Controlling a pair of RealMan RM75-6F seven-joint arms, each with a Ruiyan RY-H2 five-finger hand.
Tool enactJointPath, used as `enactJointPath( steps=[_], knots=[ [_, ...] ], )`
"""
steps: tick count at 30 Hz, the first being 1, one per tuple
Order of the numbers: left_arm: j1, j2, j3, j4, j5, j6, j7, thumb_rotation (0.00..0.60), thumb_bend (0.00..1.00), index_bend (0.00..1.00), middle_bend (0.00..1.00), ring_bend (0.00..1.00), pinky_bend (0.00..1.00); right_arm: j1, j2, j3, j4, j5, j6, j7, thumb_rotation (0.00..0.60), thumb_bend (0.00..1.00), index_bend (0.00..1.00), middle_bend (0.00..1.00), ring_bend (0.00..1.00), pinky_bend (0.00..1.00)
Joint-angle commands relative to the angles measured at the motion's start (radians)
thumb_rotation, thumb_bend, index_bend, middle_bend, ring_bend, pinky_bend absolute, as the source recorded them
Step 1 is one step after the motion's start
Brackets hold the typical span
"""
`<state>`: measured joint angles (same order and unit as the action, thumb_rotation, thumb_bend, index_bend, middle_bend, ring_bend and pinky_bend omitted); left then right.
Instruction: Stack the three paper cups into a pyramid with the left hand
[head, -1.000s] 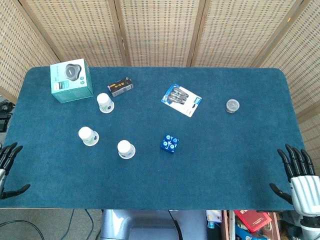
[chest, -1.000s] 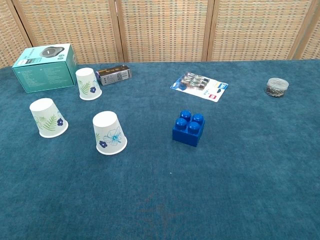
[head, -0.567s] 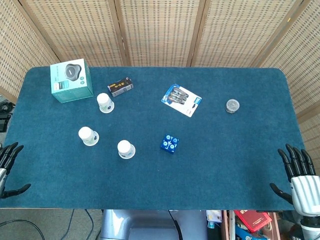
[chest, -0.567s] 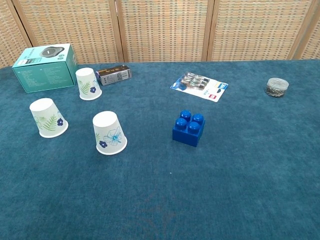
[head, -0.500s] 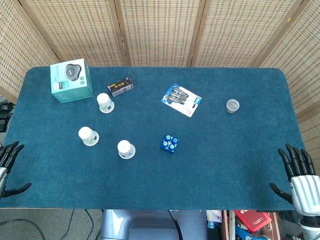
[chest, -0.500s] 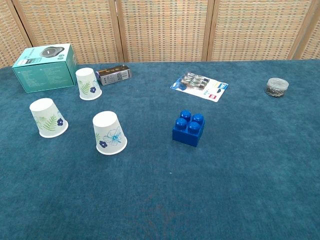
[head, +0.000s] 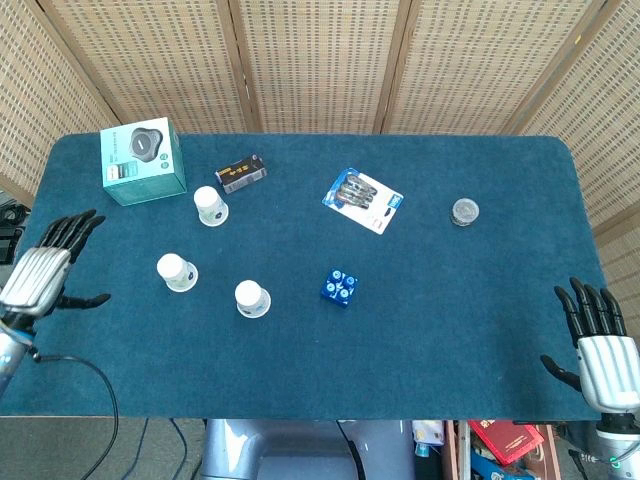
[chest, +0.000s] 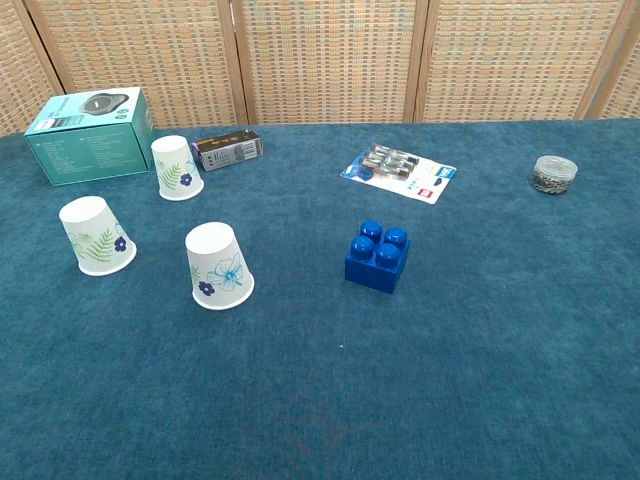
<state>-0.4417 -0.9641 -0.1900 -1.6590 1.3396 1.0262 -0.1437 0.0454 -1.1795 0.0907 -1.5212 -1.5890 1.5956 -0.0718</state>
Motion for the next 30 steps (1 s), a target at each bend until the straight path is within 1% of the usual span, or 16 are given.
enactJointPath(
  steps=[1,7,10,14,17,24,30],
  knots=[
    [-0.240,-0.079,-0.105,0.127,-0.233,-0.270,0.094,0.600,0.16,0.00,0.00,0.00,0.00,0.017,-0.008,0.019,0.020,0.040,-0.032,0.000,0.600,0.00,0.00,0.00,0.00,0.00],
    [-0.385,-0.237,-0.100,0.370,-0.337,-0.389,0.187,0.600,0.16,0.00,0.00,0.00,0.00,0.023,-0.011,0.036,0.045,0.082,-0.048,0.012,0.600,0.00,0.00,0.00,0.00,0.00],
    [-0.436,-0.299,-0.093,0.464,-0.386,-0.435,0.216,0.600,0.16,0.00,0.00,0.00,0.00,0.026,-0.013,0.040,0.053,0.093,-0.053,0.016,0.600,0.00,0.00,0.00,0.00,0.00],
    [-0.490,-0.377,-0.071,0.579,-0.445,-0.505,0.245,0.600,0.16,0.00,0.00,0.00,0.00,0.028,-0.017,0.045,0.063,0.106,-0.057,0.014,0.600,0.00,0.00,0.00,0.00,0.00],
    [-0.515,-0.423,-0.060,0.647,-0.471,-0.542,0.249,0.600,0.16,0.00,0.00,0.00,0.00,0.030,-0.021,0.046,0.072,0.117,-0.065,0.014,0.600,0.00,0.00,0.00,0.00,0.00],
    [-0.594,-0.587,-0.048,0.893,-0.463,-0.602,0.249,0.600,0.16,0.00,0.00,0.00,0.01,0.037,-0.029,0.053,0.092,0.147,-0.085,0.013,0.600,0.00,0.00,0.00,0.00,0.00],
    [-0.641,-0.676,-0.058,1.017,-0.434,-0.655,0.212,0.600,0.16,0.00,0.00,0.01,0.04,0.041,-0.035,0.059,0.104,0.169,-0.099,0.008,0.600,0.00,0.00,0.00,0.00,0.00]
  ],
)
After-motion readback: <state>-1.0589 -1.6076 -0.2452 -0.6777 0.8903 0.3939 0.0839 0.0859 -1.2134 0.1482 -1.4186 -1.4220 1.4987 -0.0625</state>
